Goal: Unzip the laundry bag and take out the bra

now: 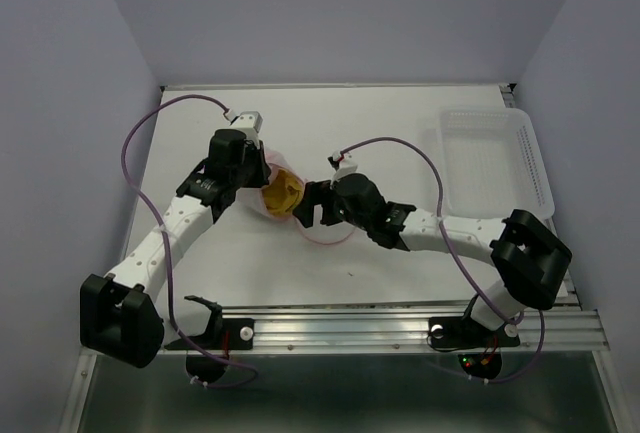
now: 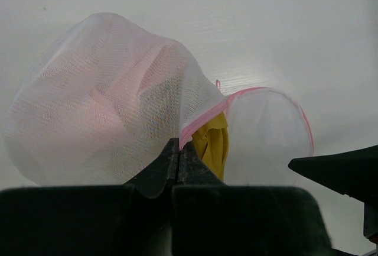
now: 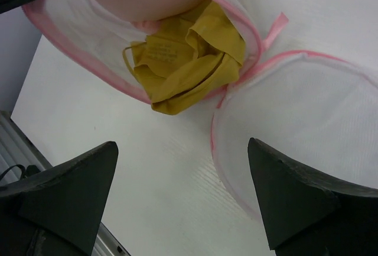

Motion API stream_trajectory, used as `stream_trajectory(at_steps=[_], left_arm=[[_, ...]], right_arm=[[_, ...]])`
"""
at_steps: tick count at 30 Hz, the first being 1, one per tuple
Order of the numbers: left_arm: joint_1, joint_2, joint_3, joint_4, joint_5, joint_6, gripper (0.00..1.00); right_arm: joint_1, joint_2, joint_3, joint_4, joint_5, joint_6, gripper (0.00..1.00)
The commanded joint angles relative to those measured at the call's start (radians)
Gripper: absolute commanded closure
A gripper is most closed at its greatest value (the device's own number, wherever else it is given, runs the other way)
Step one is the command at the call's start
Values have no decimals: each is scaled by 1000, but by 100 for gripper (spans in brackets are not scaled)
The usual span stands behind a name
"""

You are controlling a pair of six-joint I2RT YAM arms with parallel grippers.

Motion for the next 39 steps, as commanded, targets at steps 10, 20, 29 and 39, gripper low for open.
stream_trajectory(at_steps=[10, 20, 29, 39], left_arm=[[-3, 16, -9, 33, 60, -16, 100], [-3, 14, -17, 36, 67, -24, 100], [-2, 17, -17, 34, 72, -22, 100], [-3, 23, -17, 26, 50, -24, 100]], right_arm=[[-3, 152, 122, 125, 92, 224, 0], [-3, 327, 237, 81, 109, 324, 4], [-3, 411, 268, 107, 74, 337, 40], [-23, 348, 199, 167, 58, 291, 99]])
